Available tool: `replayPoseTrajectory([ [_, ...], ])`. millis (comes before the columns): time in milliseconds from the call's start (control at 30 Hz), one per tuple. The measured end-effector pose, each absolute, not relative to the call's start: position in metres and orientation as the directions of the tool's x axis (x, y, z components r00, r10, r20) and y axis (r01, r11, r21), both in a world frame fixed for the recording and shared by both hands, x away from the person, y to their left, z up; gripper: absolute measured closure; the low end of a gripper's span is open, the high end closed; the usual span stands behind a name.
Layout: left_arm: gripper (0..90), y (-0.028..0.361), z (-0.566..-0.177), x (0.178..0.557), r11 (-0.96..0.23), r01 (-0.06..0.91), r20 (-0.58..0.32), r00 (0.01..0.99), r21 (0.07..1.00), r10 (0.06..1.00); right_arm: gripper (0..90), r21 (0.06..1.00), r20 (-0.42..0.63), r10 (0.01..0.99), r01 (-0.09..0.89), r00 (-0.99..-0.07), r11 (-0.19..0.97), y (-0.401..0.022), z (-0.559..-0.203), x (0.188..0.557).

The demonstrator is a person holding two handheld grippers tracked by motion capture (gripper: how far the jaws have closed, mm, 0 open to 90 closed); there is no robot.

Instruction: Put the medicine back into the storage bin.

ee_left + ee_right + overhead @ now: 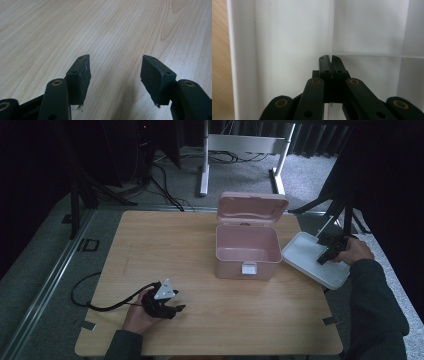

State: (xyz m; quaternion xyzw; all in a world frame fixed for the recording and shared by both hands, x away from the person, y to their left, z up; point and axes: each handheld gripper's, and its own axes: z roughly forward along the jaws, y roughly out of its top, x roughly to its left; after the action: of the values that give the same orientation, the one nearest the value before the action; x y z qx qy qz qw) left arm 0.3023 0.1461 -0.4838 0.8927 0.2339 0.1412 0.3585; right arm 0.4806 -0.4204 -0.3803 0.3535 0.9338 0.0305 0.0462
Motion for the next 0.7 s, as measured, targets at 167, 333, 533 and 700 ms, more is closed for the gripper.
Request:
replayPoseTrajectory([
  [167,41.3,0.146,-0.484,0.302,-0.634,0.316,0.085,0.851,0.706,0.518,89.6,0.111,-0.071,0.649,0.64,-0.758,0.76,-0.425,-0.363,0.475],
  [333,41.4,0.146,-0.484,0.302,-0.635,0.316,0.083,0.853,0.705,0.516,89.6,0.139,-0.057,0.633,0.622,-0.772,0.771,-0.428,-0.343,0.469],
  [533,41.4,0.145,-0.484,0.302,-0.635,0.316,0.083,0.853,0.705,0.516,89.6,0.176,-0.07,0.584,0.566,-0.809,0.805,-0.422,-0.321,0.461],
  [700,41.4,0.146,-0.484,0.302,-0.635,0.315,0.084,0.852,0.705,0.516,89.6,0.203,-0.07,0.522,0.5,-0.85,0.842,-0.409,-0.309,0.457],
])
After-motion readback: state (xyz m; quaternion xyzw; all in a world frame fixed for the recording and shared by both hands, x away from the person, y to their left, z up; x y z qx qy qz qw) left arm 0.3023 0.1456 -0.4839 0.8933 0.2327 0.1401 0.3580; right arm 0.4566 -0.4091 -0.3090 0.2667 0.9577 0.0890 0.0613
